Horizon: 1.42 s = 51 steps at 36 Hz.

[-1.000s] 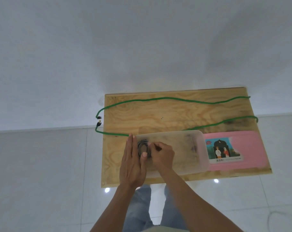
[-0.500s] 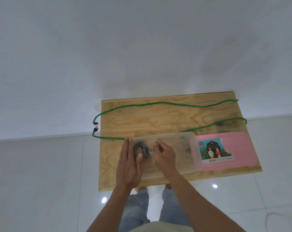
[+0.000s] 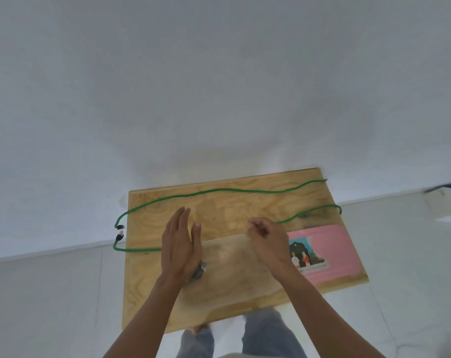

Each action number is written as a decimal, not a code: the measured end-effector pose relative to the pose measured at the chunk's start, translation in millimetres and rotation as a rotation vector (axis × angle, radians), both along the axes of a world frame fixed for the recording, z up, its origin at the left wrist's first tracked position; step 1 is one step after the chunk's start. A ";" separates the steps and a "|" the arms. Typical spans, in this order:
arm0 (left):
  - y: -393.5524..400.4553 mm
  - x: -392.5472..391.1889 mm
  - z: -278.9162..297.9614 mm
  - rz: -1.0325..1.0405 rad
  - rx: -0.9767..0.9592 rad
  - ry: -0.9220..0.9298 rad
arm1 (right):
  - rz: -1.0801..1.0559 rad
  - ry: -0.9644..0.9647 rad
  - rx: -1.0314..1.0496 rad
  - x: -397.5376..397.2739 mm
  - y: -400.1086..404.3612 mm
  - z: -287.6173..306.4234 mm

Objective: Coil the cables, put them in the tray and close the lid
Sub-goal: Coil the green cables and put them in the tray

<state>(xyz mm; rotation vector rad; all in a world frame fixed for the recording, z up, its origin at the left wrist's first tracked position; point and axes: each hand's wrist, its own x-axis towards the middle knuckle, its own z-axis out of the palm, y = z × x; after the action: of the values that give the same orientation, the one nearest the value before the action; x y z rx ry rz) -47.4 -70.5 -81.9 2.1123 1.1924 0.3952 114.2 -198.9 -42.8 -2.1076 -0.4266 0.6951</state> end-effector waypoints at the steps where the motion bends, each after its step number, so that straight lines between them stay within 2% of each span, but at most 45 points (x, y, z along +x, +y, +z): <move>1: 2.1 9.9 2.2 -0.012 0.009 0.004 | -0.003 -0.010 0.010 11.5 1.4 2.7; 7: 20.3 73.4 1.3 -0.109 0.001 0.111 | 0.039 -0.056 -0.045 85.3 16.0 -2.5; 16: 51.4 149.3 -32.8 -0.174 -0.069 0.433 | 0.349 -0.111 -0.313 177.0 38.1 -50.2; 20: 67.3 164.0 -64.5 -0.262 -0.021 0.556 | 0.451 -0.059 -0.330 196.3 46.8 -75.7; 23: 63.5 176.4 -69.9 -0.220 -0.076 0.615 | 0.552 -0.075 -0.372 199.6 48.2 -90.8; 29: 55.6 185.5 -66.7 -0.132 -0.026 0.647 | 0.525 -0.141 -0.372 196.8 42.6 -99.8; 32: 52.9 182.4 -54.9 -0.121 -0.010 0.605 | 0.493 -0.170 -0.354 194.2 39.8 -93.4; 36: 53.7 171.1 -32.5 -0.085 0.075 0.481 | 0.425 -0.214 -0.232 189.5 46.6 -65.2; 43: 76.5 107.5 4.0 0.141 0.071 0.285 | 0.331 -0.340 0.124 172.7 67.4 24.1; 51: 98.5 21.3 52.7 0.359 0.136 0.090 | 0.341 -0.399 0.325 114.8 96.0 114.7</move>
<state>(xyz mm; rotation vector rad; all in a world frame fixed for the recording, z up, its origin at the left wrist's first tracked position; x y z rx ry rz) -26.1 27.9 -29.2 2.0452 1.6466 0.5599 228.9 -102.9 71.8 -1.8730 -1.0637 0.3538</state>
